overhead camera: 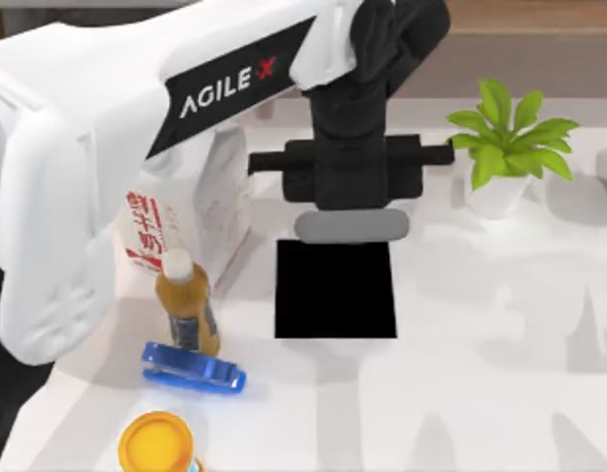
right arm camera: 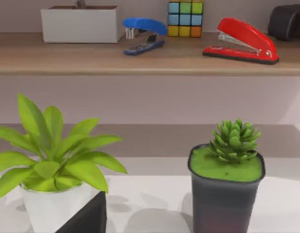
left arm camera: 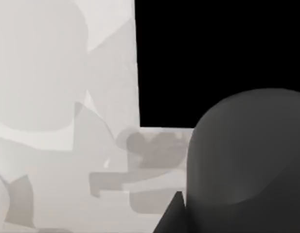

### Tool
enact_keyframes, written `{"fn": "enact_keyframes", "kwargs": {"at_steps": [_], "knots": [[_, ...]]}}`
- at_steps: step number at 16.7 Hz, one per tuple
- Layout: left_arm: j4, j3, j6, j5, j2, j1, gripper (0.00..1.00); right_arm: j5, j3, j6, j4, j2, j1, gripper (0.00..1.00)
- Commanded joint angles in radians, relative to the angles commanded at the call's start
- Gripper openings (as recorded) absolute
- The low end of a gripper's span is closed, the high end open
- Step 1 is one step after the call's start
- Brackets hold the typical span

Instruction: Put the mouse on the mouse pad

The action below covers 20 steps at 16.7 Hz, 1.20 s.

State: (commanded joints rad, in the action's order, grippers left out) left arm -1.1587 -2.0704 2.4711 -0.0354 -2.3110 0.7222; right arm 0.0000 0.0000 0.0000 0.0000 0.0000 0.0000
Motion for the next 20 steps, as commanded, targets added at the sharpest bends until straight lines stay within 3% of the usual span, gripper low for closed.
{"fn": "enact_keyframes", "kwargs": {"at_steps": [11,20], "knots": [[-0.011,0.081,0.007,0.039,-0.083,-0.005,0.00,0.000,0.000,0.000,0.000,0.000,0.000,1.00],[-0.011,0.081,0.007,0.039,-0.083,-0.005,0.68,0.000,0.000,0.000,0.000,0.000,0.000,1.00]]}}
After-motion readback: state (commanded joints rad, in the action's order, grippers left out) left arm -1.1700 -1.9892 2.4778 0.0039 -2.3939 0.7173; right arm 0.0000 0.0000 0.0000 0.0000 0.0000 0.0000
